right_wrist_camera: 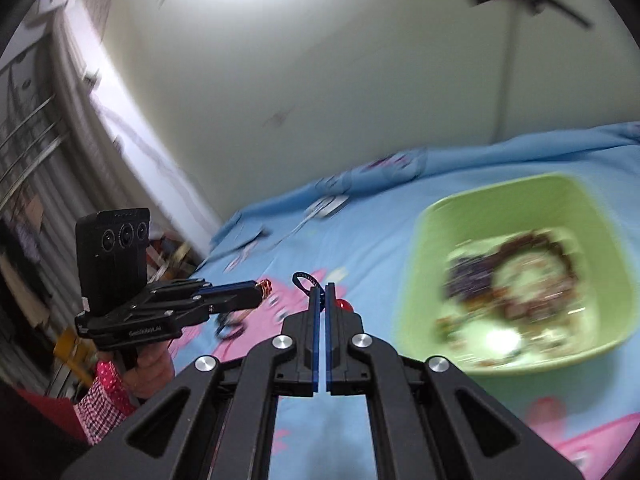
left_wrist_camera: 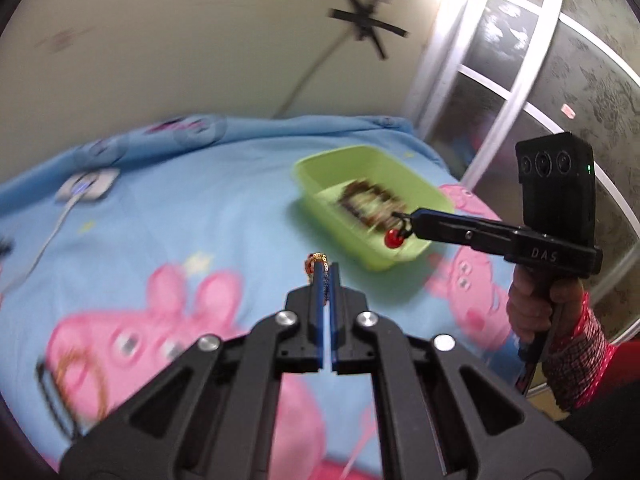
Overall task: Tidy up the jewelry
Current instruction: 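Carry both items into the green basket and open both grippers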
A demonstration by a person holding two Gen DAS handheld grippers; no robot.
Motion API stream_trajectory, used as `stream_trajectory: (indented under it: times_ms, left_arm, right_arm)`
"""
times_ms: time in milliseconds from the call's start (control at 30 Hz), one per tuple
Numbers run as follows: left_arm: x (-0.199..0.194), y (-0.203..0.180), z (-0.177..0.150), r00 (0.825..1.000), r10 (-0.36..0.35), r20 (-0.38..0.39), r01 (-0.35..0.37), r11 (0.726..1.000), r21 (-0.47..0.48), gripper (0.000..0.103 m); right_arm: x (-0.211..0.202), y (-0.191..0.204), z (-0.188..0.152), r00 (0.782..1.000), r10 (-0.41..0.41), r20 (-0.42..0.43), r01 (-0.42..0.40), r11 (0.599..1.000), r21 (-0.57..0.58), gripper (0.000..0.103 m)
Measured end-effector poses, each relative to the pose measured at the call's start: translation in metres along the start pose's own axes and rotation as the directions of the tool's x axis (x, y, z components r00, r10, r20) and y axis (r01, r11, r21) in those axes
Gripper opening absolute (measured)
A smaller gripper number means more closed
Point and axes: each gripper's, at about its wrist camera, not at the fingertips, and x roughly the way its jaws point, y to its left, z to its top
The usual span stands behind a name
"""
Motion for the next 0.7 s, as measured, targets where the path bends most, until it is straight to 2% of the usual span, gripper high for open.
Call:
stream_trajectory:
  times_ms: [133, 267, 333, 400, 500, 600, 700]
  left_arm:
    - [0.042, -0.028, 0.036, 0.998, -0.046, -0.032, 0.048, 0.997, 0.053, 0.002]
    - [0.089, -0.047, 0.058, 0.994, -0.031, -0.102, 0.04, 0.996, 0.08, 0.004]
    - [0.112, -0.05, 0.067, 0.987, -0.014, -0.162, 0.024, 0.998, 0.059, 0.03]
    - [0.12, -0.05, 0.073, 0.985, 0.012, -0.174, -0.005, 0.999, 0.041, 0.034]
    - [0.104, -0.044, 0.077, 0.989, -0.016, -0.148, 0.017, 1.0, 0.01, 0.034]
    - [0.066, -0.035, 0.076, 0.998, -0.003, -0.06, 0.002, 1.0, -0.005, 0.034]
    - [0.027, -0.007, 0.061, 1.0, 0.023, 0.004, -0.022, 0.997, -0.068, 0.034]
  right_arm:
    - [-0.023, -0.036, 0.009, 0.996, -0.072, 0.055, 0.069, 0.996, 0.063, 0.0]
    - [-0.021, -0.063, 0.013, 0.992, -0.117, 0.052, 0.11, 0.986, 0.123, 0.0]
    - [-0.014, -0.074, 0.017, 0.984, -0.17, 0.048, 0.161, 0.976, 0.146, 0.0]
    - [-0.009, -0.086, 0.024, 0.968, -0.244, 0.051, 0.232, 0.956, 0.18, 0.0]
    - [-0.018, -0.089, 0.029, 0.966, -0.236, 0.109, 0.21, 0.955, 0.208, 0.01]
    - [-0.029, -0.081, 0.029, 0.96, -0.221, 0.173, 0.19, 0.965, 0.182, 0.012]
    - [-0.032, -0.067, 0.023, 0.968, -0.167, 0.185, 0.142, 0.98, 0.141, 0.012]
